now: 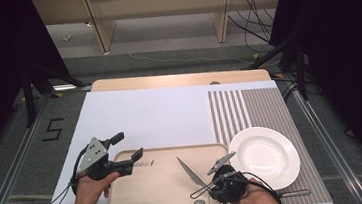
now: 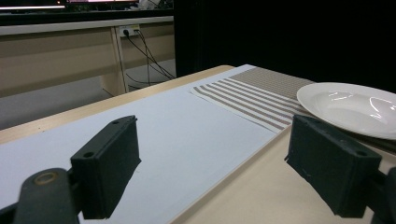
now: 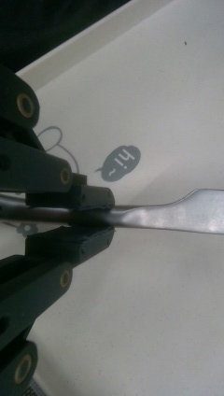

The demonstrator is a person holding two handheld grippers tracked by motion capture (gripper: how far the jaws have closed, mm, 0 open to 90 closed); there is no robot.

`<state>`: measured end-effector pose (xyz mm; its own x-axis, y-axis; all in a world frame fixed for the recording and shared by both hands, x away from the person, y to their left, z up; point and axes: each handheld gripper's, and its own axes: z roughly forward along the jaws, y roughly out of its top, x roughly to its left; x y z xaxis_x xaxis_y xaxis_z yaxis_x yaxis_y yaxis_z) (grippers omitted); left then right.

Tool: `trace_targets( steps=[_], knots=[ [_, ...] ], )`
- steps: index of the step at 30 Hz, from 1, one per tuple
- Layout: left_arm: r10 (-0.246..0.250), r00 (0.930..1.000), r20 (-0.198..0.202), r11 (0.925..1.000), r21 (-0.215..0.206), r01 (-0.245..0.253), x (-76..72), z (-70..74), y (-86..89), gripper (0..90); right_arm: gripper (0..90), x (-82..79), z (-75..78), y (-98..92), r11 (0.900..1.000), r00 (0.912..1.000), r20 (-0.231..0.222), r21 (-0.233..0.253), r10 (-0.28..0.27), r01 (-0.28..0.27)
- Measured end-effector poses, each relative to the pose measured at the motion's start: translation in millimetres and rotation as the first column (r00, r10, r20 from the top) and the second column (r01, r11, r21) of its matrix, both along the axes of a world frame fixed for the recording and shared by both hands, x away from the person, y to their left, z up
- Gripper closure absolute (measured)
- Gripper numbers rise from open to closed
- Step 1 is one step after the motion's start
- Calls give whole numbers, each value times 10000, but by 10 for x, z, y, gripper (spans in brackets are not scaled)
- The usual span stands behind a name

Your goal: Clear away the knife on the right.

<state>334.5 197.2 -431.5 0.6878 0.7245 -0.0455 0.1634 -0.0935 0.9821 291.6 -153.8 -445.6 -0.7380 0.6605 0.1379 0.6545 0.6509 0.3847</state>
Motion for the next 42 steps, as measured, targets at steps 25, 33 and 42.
trace_targets(
  steps=[25, 33, 42],
  knots=[
    [-64, 10000, 25, 10000, -36, 65, 10, -8, -4, 162, 410, -11, 49, 82, 9961, 9953, 966, 886, -43, -43],
    [-27, 10000, -1, 10000, 42, 27, 8, -5, 0, 162, 621, -40, -24, 270, 9964, 9897, 1158, 41, 841, -851],
    [-36, 10000, 14, 10000, 17, 36, 9, -3, 5, 162, 800, 21, -51, 344, 9926, 9838, 1357, -491, 1170, -1113]
  ],
)
